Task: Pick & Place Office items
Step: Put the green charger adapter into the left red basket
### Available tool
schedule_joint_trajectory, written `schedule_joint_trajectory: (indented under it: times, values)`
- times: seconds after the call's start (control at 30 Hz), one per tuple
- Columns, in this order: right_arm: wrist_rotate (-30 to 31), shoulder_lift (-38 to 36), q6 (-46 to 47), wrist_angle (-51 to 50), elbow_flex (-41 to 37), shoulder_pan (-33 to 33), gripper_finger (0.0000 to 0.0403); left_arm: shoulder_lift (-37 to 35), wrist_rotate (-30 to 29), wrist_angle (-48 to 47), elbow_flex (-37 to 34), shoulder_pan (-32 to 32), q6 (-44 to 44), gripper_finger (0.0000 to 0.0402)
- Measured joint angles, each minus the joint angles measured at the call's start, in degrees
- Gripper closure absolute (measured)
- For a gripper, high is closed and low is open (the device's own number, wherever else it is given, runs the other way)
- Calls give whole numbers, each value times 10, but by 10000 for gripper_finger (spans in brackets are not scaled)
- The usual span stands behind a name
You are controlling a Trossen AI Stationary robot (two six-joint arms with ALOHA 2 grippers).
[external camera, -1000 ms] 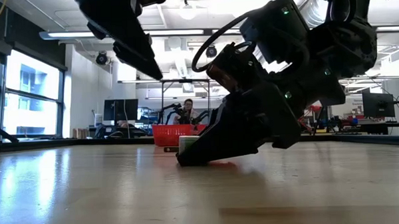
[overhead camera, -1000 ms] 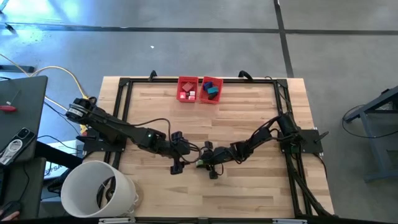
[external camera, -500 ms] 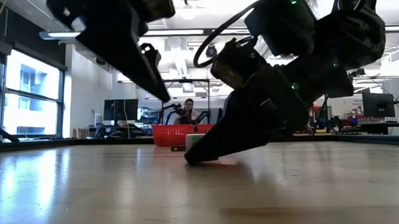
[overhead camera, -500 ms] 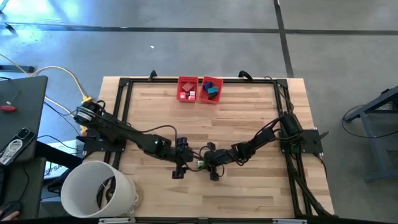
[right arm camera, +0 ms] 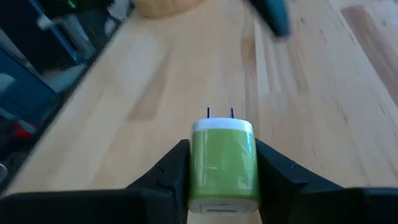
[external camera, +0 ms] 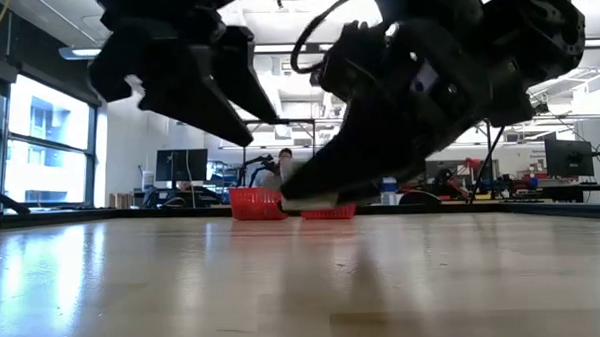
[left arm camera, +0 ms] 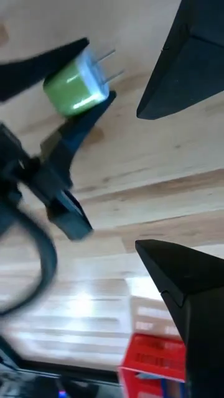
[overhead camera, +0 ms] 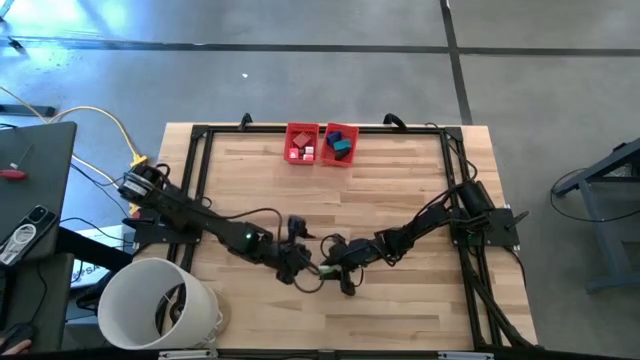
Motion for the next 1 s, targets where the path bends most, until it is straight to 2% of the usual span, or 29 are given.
schedule_joint_trajectory:
  times: [0.37, 0.7, 1.0]
  values:
    - [-5, -18, -5, -4, 1, 0, 284, 20, 0, 31, 0, -22, 66, 78]
    - [64, -108, -17, -109, 1, -1, 284, 32, -42, 58, 0, -38, 61, 78]
    - [75, -113, -18, -54, 2, -2, 284, 32, -40, 171, 0, -58, 136, 78]
